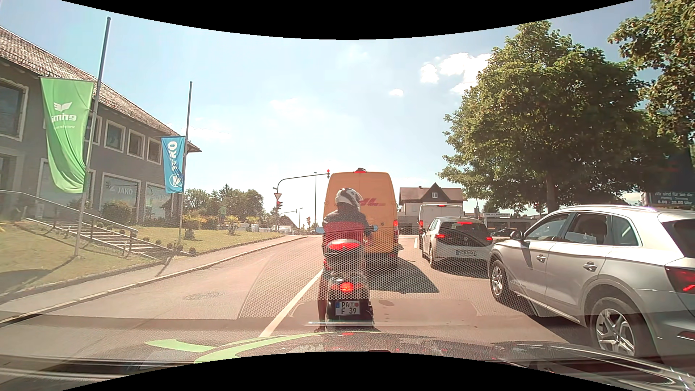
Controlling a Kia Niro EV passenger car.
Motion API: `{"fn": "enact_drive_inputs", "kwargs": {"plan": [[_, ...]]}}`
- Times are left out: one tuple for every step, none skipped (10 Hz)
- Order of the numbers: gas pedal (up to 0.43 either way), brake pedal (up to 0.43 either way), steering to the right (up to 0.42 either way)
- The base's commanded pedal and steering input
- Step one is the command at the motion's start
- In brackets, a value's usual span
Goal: Follow the waypoints while adhering to traffic rules and regulations
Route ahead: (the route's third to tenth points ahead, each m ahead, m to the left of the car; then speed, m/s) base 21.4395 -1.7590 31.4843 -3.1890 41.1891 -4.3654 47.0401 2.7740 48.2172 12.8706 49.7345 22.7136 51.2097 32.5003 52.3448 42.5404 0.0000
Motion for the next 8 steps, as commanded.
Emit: {"fn": "enact_drive_inputs", "kwargs": {"plan": [[0.0, 0.25, 0.024], [0.0, 0.244, 0.024], [0.0, 0.25, 0.024], [0.0, 0.244, 0.024], [0.0, 0.244, 0.024], [0.0, 0.25, 0.024], [0.0, 0.244, 0.024], [0.0, 0.25, 0.024]]}}
